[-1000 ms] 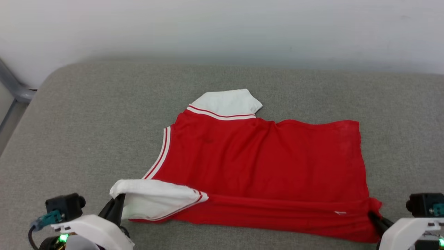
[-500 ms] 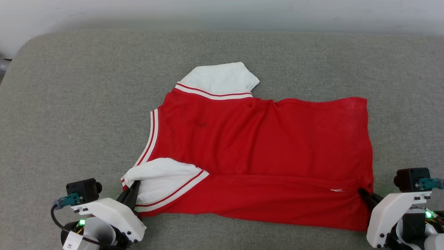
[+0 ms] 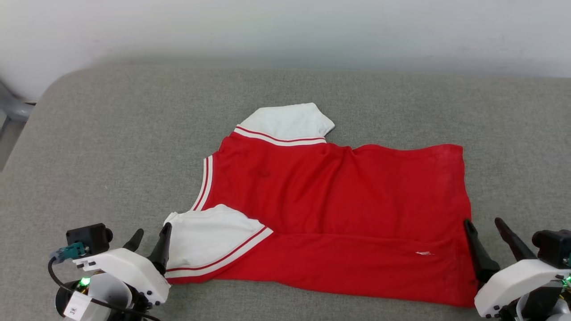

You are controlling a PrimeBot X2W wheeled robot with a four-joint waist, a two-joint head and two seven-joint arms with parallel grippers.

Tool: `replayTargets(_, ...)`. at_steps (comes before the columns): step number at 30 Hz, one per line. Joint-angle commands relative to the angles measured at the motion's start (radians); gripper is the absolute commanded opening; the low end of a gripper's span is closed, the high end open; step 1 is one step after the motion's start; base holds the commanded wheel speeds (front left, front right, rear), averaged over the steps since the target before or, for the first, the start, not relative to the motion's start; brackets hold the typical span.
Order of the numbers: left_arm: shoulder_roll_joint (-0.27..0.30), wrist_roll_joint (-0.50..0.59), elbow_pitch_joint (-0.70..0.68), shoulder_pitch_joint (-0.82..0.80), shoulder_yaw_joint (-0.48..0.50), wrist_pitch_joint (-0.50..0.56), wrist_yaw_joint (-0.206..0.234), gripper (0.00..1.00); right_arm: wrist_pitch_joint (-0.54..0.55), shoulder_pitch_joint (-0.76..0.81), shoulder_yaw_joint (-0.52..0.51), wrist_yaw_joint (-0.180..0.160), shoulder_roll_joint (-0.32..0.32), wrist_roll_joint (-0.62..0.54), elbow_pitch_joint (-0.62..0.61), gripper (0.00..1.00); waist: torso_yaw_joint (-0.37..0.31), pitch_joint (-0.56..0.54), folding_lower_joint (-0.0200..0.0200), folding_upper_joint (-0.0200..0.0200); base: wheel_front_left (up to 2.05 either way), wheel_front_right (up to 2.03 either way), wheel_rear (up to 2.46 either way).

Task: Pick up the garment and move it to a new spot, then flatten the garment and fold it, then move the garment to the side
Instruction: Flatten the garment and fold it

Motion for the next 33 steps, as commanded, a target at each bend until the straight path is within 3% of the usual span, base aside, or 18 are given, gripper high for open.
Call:
replayTargets(1,0.014,-0.001,-0.017,0.012,0.005,0.012,0.009,1.00,-0.010,0.014,-0.004,-0.001,0.009,-0.008,-0.015,1.00,-0.003,-0.025,0.0000,-0.0001,0.00,0.00,0.00)
replayTargets(5,0.080,-0.022,-0.084,0.019,0.009,0.114,0.031,1.00,-0.023,0.043,-0.022,-0.001,0.030,-0.027,-0.070,1.00,-0.012,-0.053,0.0000,-0.0001,0.00,0.00,0.00)
replayTargets(11,0.196,-0.113,-0.208,0.020,-0.003,0.375,0.036,1.00,-0.005,0.078,-0.030,-0.001,0.062,-0.045,-0.137,1.00,-0.036,-0.068,0.0000,-0.0001,0.00,0.00,0.00)
replayTargets(15,0.236,-0.191,-0.252,0.037,-0.015,0.537,0.062,1.00,0.004,0.087,-0.031,-0.001,0.079,-0.051,-0.162,1.00,-0.058,-0.061,0.0000,-0.0001,0.00,0.00,0.00)
replayTargets(22,0.223,-0.250,-0.211,0.046,-0.031,0.630,0.091,1.00,0.005,0.069,-0.031,-0.001,0.094,-0.047,-0.177,1.00,-0.096,-0.012,0.0000,-0.0001,0.00,0.00,0.00)
replayTargets(31,0.141,-0.247,-0.091,0.011,-0.085,0.630,0.030,1.00,0.027,0.053,-0.053,-0.001,0.102,-0.030,-0.159,1.00,-0.112,0.043,0.0000,-0.0001,0.00,0.00,0.00)
replayTargets(32,0.130,-0.246,-0.081,0.010,-0.095,0.635,0.023,0.79,0.035,0.054,-0.055,-0.001,0.103,-0.024,-0.154,1.00,-0.113,0.044,0.0000,-0.0001,0.00,0.00,0.00)
replayTargets(33,0.120,-0.245,-0.074,0.008,-0.103,0.636,0.014,0.47,0.046,0.054,-0.057,-0.001,0.103,-0.022,-0.152,1.00,-0.112,0.044,0.0000,-0.0001,0.00,0.00,0.00)
